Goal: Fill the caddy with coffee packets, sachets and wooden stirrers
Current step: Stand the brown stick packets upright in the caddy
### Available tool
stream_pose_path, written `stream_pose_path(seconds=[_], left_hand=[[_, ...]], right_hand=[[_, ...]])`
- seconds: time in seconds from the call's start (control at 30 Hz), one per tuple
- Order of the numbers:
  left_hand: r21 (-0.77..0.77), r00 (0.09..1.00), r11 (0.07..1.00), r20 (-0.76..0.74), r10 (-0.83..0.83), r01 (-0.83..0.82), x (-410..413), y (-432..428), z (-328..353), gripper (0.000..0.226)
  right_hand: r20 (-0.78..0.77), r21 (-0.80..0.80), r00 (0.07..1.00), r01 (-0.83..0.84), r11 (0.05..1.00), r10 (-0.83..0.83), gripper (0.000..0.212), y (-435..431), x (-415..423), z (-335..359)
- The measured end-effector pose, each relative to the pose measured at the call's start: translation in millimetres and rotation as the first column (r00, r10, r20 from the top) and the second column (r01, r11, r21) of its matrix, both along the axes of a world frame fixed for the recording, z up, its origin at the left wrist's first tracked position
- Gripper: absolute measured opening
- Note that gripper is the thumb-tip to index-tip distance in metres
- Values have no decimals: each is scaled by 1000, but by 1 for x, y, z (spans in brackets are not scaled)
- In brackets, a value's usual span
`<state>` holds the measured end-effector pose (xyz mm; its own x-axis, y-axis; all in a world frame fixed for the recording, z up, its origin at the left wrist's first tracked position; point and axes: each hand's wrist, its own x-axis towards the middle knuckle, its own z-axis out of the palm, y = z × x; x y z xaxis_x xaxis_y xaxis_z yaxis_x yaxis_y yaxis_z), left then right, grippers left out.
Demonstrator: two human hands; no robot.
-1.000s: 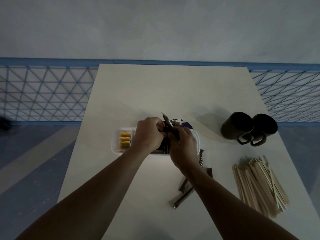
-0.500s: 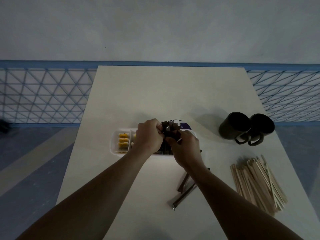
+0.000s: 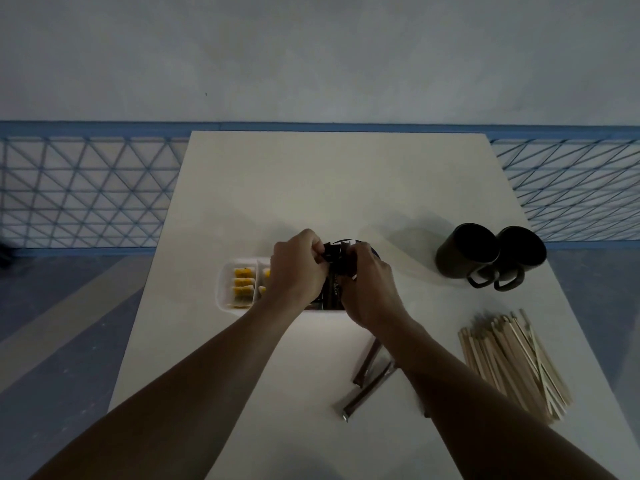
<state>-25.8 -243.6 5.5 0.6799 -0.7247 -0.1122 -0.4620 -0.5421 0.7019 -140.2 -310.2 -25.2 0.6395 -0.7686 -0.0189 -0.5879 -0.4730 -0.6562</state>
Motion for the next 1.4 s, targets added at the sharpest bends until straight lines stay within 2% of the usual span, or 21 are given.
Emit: stream_pose_path(seconds=[0.1, 0.23, 0.4, 0.53, 0.7, 0.8, 0.93, 1.1, 1.23, 1.33, 1.4], left_hand=[[-2, 1000, 1000, 2, 3, -3, 0, 2, -2, 15], [-10, 1000, 1000, -1, 17, -17, 3, 2, -1, 16], [-1, 1000, 1000, -24, 19, -19, 1, 3, 3, 18], [-6, 999, 1000, -20, 27, -28, -4, 6, 5, 15], [-24, 1000, 999, -6, 28, -28, -9, 13, 9, 14], [-60, 999, 998, -35, -26, 24, -17, 15, 14, 15], [-31, 974, 977, -77, -212, 210, -36, 18, 18, 8], [158, 908, 899, -168, -384, 409, -64, 24, -2, 11], [245, 927, 895, -147, -346, 373, -85, 30, -32, 26], [284, 927, 883, -101, -360, 374, -103, 35, -47, 32], [321, 925, 870, -69, -372, 374, -113, 38, -55, 47]], right_hand=[[60, 72, 992, 102, 992, -107, 32, 4, -2, -6], [102, 65, 981, 159, 985, -166, 28, 5, -7, -11], [138, 79, 978, 143, 986, -153, 37, 6, -9, -8], [116, 111, 981, 146, 983, -158, 31, 7, -13, -8], [121, 71, 977, 167, 983, -174, 18, 9, -25, -7], [130, 67, 969, 201, 977, -208, 15, 10, -36, -6], [138, 43, 962, 233, 972, -236, 12, 11, -56, -5], [46, 20, 955, 291, 956, -292, 6, 12, -86, -13], [-126, 24, 933, 342, 939, -337, 3, 13, -113, -25], [-241, 63, 911, 360, 931, -336, 17, 16, -131, -31], [-305, 87, 900, 353, 932, -313, 25, 18, -140, -33]])
